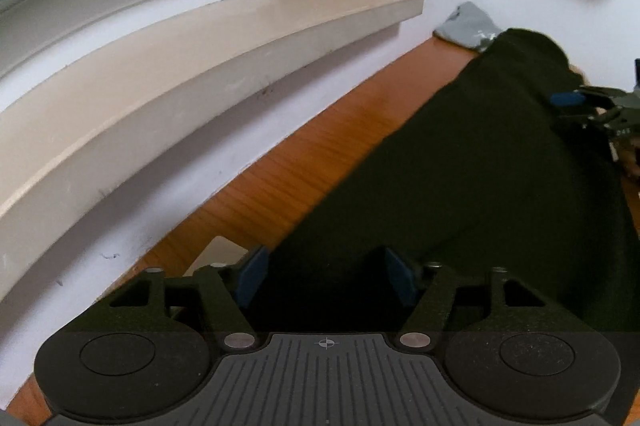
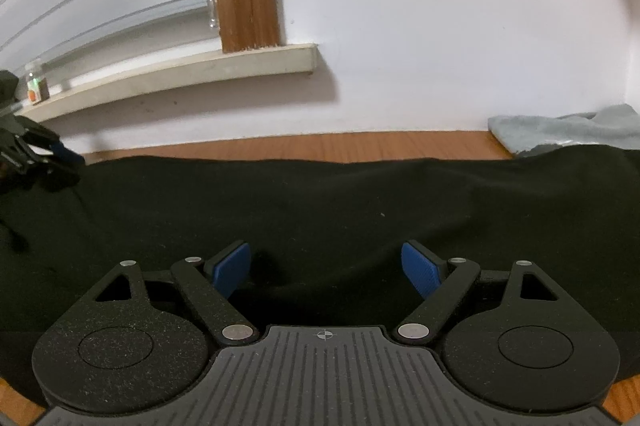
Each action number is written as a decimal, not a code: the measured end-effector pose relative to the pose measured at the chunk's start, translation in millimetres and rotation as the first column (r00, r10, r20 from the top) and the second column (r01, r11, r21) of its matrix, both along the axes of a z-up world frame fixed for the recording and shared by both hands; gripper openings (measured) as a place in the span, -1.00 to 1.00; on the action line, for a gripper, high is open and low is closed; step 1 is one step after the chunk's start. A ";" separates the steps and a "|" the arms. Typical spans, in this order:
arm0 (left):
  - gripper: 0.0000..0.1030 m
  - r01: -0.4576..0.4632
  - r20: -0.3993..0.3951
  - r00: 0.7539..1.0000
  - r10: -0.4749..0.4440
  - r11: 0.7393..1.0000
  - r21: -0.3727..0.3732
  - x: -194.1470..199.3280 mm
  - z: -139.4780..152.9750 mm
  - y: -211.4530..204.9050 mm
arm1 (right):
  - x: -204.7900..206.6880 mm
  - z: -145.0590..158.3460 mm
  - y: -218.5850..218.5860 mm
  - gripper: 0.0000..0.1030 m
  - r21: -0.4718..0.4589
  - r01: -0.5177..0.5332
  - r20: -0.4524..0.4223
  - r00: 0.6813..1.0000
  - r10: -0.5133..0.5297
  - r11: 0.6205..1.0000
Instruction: Fold clothes
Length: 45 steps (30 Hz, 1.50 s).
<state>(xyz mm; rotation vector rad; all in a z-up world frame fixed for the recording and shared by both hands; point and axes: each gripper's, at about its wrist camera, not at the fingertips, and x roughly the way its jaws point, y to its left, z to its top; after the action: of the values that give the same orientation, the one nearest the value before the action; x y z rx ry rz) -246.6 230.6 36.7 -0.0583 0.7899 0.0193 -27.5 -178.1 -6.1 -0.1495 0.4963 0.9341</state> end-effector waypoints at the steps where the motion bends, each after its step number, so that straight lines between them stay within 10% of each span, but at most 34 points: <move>1: -0.68 -0.003 0.011 1.000 0.003 1.000 -0.018 -2.8 0.3 2.3 | 0.5 0.0 -0.7 0.59 0.004 -0.001 -0.002 1.000 0.001 1.000; 2: -0.99 -0.006 0.023 1.000 0.006 0.999 -0.036 -5.6 0.7 4.6 | 0.9 0.1 -1.4 0.59 0.009 -0.003 -0.004 1.000 0.003 1.000; 11: -1.00 -0.116 0.233 0.968 0.091 0.988 0.098 -24.9 30.8 -23.6 | 0.4 0.0 -0.6 0.59 -0.003 -0.003 -0.002 1.000 0.003 1.000; 16: -0.98 -0.139 0.105 0.987 0.124 0.978 0.157 -13.6 10.3 -21.8 | -0.4 0.5 0.5 0.59 -0.007 0.000 0.003 1.000 0.000 1.000; 20: -0.64 -0.198 0.080 0.979 0.187 0.963 0.180 -15.6 4.8 -18.6 | -0.4 0.7 0.2 0.59 -0.004 -0.002 -0.001 1.000 0.002 1.000; 23: 0.11 -0.206 0.141 0.972 0.187 0.969 0.136 -20.8 16.4 -29.7 | 0.3 1.0 -0.9 0.59 -0.001 -0.003 -0.003 1.000 0.003 1.000; 27: 0.41 -0.136 0.185 0.976 0.117 0.986 0.096 -18.8 22.2 -58.9 | 1.2 1.1 -0.8 0.58 -0.007 -0.004 -0.004 1.000 0.004 1.000; 45: 0.94 -0.020 0.104 0.994 0.012 0.997 0.076 7.5 -22.3 -105.1 | 8.0 3.3 -7.8 0.66 -0.008 0.035 -0.023 0.999 -0.035 0.999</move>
<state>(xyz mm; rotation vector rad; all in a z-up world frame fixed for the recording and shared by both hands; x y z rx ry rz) -239.0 125.5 14.3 0.0073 0.6839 0.0617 -19.5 -185.9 -2.8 -0.1368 0.5226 0.9005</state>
